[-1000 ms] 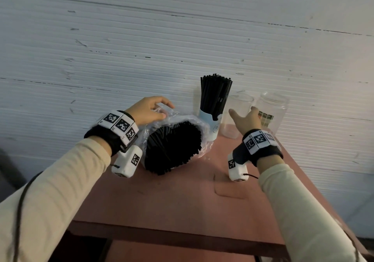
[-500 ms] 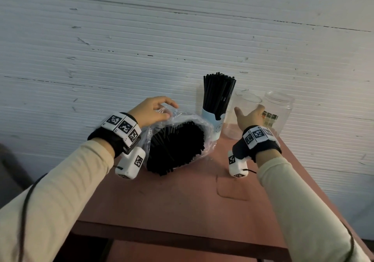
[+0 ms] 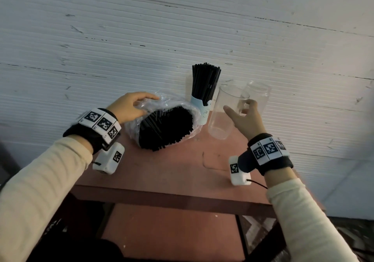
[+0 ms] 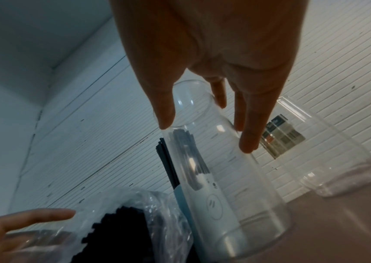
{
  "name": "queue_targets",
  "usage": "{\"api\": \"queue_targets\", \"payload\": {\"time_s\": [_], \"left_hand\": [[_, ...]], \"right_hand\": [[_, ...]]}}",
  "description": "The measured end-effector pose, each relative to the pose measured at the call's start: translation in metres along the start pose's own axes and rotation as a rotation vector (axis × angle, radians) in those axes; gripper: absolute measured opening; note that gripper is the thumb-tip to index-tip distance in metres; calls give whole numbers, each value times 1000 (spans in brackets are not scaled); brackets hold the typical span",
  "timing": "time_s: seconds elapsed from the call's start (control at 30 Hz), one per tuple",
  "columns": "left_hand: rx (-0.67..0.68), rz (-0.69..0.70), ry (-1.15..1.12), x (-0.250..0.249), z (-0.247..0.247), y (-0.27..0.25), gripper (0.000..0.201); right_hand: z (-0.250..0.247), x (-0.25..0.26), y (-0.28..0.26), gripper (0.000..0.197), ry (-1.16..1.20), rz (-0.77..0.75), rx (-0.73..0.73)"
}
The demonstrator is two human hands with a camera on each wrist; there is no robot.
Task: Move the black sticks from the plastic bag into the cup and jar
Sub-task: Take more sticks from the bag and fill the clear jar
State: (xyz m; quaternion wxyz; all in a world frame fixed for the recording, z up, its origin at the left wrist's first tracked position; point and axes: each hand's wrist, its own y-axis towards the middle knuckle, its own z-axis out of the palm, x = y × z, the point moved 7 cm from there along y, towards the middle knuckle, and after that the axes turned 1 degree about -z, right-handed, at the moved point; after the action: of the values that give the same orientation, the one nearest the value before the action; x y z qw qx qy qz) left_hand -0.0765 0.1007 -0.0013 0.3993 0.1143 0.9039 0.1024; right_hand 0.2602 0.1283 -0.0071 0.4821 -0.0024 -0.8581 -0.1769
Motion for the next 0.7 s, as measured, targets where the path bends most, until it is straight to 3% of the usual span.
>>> {"api": "queue_targets", "payload": {"time_s": [0.17,0.33,0.43,0.57,0.63,0.7], "left_hand": [[-22,-27,67,0,5,-10,70],[-44,-77,176,-2,12,-15,68],[-76,-82,185,-6,14,-16,66],[-81,-111,193,-14,16,-13,63],[-66,-116,221,-18,14,-10,62],[-80,-121,217,-21,12,-8,59]], "right_hand": [[9,1,-13,81,-6,33,78],[7,1,-21,93,-18,71,106],[-3,17,-32,103,-103,-4,47],[-8,69,-55,73,-192,-403,-151],[11,91,-63,49,-211,-549,-85],[43,105,-66,32,-205,-605,95]]}}
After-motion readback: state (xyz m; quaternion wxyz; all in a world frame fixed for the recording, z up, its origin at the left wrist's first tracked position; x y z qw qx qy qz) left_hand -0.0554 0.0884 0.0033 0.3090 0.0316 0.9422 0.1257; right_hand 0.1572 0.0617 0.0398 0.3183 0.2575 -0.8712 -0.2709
